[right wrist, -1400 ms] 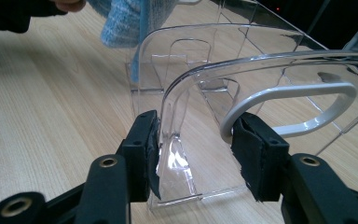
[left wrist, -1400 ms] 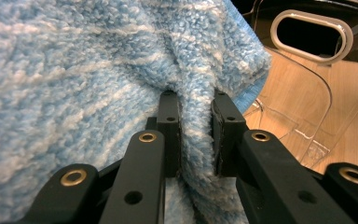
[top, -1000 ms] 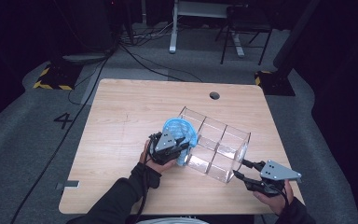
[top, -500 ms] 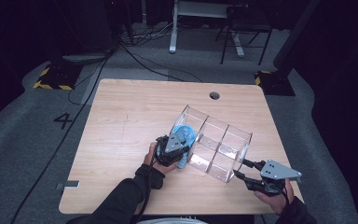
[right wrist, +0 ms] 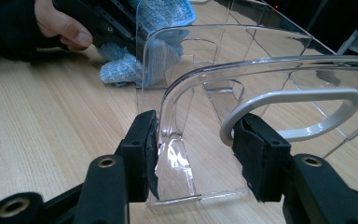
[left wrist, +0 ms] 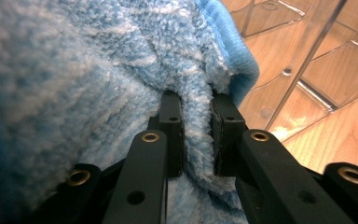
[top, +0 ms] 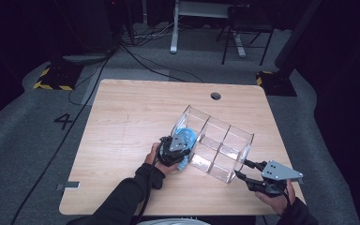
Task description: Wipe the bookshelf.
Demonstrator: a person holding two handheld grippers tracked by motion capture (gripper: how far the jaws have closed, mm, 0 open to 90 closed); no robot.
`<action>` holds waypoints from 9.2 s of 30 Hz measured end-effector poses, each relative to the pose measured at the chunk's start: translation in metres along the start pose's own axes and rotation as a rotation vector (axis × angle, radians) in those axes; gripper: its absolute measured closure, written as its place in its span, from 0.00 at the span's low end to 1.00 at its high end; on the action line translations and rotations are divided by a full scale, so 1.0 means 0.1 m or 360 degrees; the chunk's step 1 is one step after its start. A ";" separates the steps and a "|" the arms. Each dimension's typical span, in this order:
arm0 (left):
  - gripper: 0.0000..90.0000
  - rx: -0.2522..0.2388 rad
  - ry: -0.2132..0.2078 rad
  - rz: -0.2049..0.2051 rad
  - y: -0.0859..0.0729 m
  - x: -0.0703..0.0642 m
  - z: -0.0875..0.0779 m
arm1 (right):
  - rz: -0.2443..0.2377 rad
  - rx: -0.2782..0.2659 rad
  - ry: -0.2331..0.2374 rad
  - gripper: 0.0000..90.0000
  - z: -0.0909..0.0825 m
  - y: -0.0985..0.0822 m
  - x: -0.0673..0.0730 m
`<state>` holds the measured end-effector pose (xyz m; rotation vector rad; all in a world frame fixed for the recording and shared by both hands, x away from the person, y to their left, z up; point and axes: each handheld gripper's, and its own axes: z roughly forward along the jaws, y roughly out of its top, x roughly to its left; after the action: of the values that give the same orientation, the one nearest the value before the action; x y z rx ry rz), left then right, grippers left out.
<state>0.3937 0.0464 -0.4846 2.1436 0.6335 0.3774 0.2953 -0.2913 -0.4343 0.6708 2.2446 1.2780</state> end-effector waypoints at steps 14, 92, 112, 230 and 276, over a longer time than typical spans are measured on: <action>0.86 -0.0228 0.0031 0.0075 0.35 0.04 -0.34 | -0.0008 0.0001 0.0017 0.57 0.00 0.00 -0.02; 0.85 0.0167 0.0025 0.0166 0.16 0.06 0.05 | -0.0010 0.0038 -0.0121 0.56 0.10 0.03 0.09; 0.85 -0.0042 0.0095 0.0261 0.36 0.05 -0.53 | 0.0042 0.0026 -0.0090 0.53 0.13 -0.02 0.02; 0.83 -0.0148 -0.0065 0.0060 0.42 0.32 -0.11 | -0.0080 -0.0074 0.0005 0.49 0.28 0.04 0.03; 0.81 -0.0298 -0.0189 0.0203 0.90 -0.30 -0.56 | -0.0076 -0.0037 0.0019 0.49 0.30 0.07 0.05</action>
<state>0.3704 0.0199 -0.3800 2.0146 0.3795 0.3603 0.3113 -0.2651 -0.4426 0.5994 2.2380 1.2866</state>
